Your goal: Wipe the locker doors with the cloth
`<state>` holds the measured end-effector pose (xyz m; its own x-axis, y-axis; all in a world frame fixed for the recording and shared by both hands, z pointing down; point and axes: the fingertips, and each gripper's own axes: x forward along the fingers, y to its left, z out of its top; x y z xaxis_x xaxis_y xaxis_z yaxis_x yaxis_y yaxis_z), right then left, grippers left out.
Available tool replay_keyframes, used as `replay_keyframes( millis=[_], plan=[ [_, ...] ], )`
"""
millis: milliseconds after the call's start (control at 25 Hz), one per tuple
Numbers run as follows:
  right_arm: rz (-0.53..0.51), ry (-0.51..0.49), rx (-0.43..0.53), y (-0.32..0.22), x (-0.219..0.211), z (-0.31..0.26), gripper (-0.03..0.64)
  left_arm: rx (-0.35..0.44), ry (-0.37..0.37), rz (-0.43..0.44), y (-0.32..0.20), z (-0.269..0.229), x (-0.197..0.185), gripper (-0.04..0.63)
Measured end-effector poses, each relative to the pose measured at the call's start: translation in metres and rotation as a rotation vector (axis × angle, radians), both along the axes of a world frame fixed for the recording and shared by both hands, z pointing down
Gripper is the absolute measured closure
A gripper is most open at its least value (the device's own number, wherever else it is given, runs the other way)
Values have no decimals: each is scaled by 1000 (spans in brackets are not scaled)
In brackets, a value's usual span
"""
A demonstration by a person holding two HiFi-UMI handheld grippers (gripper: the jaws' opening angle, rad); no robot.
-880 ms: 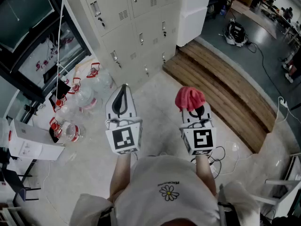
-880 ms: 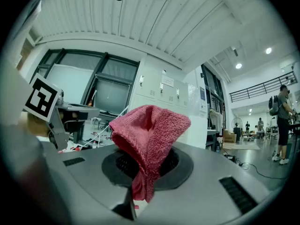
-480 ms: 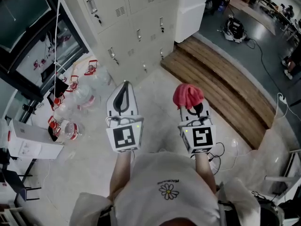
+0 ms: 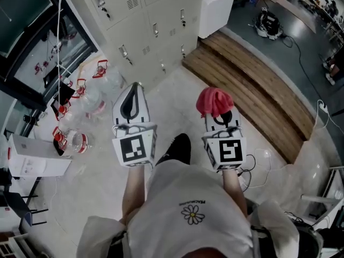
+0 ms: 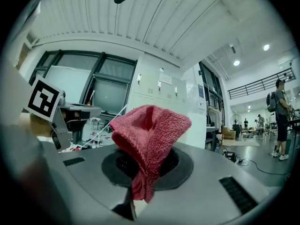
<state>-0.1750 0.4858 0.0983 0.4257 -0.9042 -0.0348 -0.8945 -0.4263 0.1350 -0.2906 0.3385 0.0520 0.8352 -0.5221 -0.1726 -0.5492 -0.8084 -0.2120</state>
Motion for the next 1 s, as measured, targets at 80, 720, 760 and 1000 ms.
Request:
replay_keyframes(
  millis=[80,720,760,1000],
  plan=[
    [8,0,10,-1,7,0,586,12,8,9,-3,-3,9,579],
    [8,13,-10,-91,118,9,586,-2,32,111,-87,2,158,579],
    [6,7,-18,-101,128,9,586,-1,27,110,-98,2,169,580],
    [-33,66,11,-179,200,-22,586,6,50,91,-173,-21,244,579]
  ],
)
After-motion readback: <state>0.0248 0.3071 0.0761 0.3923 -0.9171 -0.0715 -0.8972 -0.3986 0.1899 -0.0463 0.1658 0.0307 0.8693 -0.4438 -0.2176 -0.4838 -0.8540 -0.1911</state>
